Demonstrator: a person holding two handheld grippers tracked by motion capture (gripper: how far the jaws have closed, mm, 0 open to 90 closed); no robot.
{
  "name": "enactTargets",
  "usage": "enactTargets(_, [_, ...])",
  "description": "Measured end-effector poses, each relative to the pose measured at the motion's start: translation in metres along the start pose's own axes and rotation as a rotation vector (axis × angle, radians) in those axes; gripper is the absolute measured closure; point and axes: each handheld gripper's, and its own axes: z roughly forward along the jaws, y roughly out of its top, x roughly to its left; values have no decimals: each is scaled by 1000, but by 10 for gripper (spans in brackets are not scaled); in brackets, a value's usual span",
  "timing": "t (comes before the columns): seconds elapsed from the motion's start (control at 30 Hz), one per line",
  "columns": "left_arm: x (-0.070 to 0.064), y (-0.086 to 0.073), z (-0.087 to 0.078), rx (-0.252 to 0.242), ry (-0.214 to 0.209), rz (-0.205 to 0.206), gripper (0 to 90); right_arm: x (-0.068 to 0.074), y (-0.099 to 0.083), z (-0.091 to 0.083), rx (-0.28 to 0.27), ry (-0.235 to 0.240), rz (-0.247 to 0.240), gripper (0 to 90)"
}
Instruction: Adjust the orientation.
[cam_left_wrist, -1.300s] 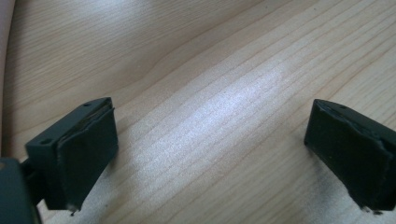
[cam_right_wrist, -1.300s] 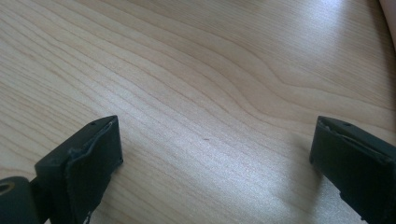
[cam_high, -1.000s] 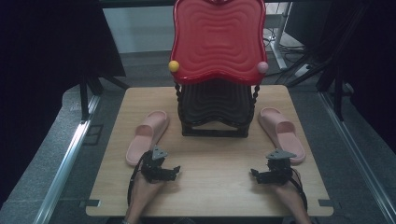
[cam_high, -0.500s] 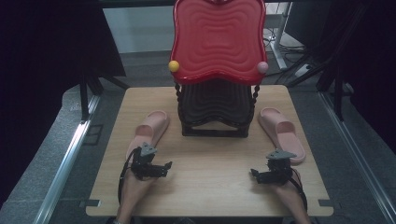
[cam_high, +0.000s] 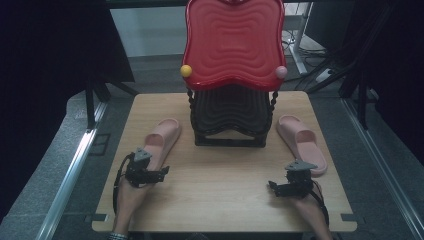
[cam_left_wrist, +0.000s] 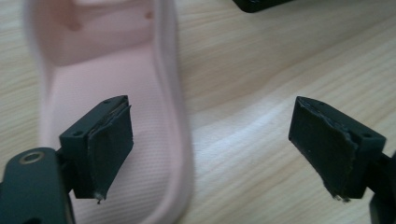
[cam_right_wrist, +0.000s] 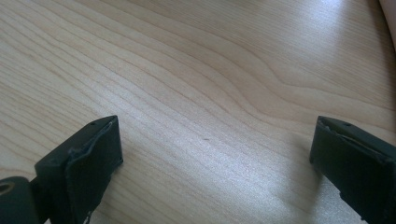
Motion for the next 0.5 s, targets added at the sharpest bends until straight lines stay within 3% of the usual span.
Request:
enactTargets(0.13, [12, 1, -2, -6, -1, -31, 198, 0, 0, 0, 1, 0, 2, 23])
enactTargets(0.47, [33, 3, -5, -17, 13, -58, 317, 0, 0, 0, 1, 0, 3, 23])
enactTargets(0.5, [35, 4, -6, -23, 16, -56, 370, 0, 0, 0, 1, 0, 3, 22])
